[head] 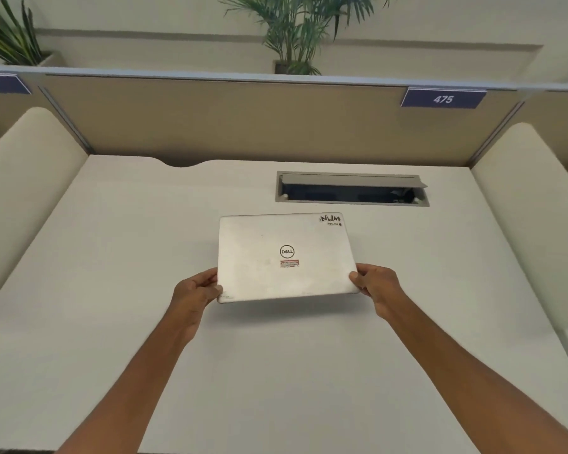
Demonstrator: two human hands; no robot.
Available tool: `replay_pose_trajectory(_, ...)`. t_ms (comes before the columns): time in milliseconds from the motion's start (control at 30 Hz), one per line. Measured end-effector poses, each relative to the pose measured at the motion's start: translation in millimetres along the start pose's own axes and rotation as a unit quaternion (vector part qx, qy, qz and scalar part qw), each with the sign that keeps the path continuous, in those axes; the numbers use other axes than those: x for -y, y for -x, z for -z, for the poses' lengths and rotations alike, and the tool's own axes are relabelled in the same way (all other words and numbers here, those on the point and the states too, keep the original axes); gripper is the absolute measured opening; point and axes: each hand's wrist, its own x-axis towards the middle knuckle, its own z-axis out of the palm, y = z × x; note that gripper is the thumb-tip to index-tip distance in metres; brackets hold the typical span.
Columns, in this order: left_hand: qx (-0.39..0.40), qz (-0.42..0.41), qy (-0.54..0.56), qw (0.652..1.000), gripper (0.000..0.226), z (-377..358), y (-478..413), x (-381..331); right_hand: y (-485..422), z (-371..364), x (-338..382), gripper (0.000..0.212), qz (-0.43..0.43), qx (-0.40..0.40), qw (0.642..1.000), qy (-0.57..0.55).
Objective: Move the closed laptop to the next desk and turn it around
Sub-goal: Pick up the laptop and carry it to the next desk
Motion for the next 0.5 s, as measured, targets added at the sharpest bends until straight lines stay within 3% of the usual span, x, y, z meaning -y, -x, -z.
replay_pose_trajectory(500,0.037,0.051,-0.057,0.996,0.053,-93,17,33,-1,95,-53,0.031,-0.017,-0.05,0.999,-0.005)
